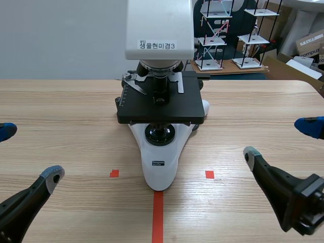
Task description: Return to the home posture
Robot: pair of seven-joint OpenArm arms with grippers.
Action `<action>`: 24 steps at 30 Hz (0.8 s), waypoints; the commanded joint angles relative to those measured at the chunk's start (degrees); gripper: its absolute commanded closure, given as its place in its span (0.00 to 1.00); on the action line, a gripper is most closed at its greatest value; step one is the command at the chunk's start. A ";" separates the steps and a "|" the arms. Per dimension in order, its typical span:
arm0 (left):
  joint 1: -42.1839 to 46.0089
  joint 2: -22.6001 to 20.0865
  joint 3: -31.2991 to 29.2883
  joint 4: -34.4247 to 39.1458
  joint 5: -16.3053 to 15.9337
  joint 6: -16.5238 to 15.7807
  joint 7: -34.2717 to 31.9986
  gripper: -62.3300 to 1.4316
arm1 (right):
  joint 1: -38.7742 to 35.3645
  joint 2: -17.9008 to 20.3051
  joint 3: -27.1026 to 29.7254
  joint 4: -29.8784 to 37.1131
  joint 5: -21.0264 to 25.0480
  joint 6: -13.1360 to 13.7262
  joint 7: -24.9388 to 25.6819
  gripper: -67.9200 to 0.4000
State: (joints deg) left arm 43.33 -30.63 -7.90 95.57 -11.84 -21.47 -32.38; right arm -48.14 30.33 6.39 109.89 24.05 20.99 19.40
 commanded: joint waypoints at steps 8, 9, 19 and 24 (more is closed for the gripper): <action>0.44 0.28 0.04 0.98 -0.39 0.83 -0.79 0.00 | 0.68 0.76 0.68 0.66 0.63 0.00 1.07 0.06; 0.44 0.28 0.04 0.98 -0.39 0.83 -0.79 0.00 | 0.68 0.76 0.68 0.66 0.63 0.00 1.07 0.06; 0.44 0.28 0.04 0.98 -0.39 0.83 -0.79 0.00 | 0.68 0.76 0.68 0.66 0.63 0.00 1.07 0.06; 0.44 0.28 0.04 0.98 -0.42 0.83 -0.79 0.00 | 0.68 0.76 0.68 0.66 0.63 0.00 1.07 0.06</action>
State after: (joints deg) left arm 43.33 -30.63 -7.90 95.57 -11.84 -20.99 -32.38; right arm -48.14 30.33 6.39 109.89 24.05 20.99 19.40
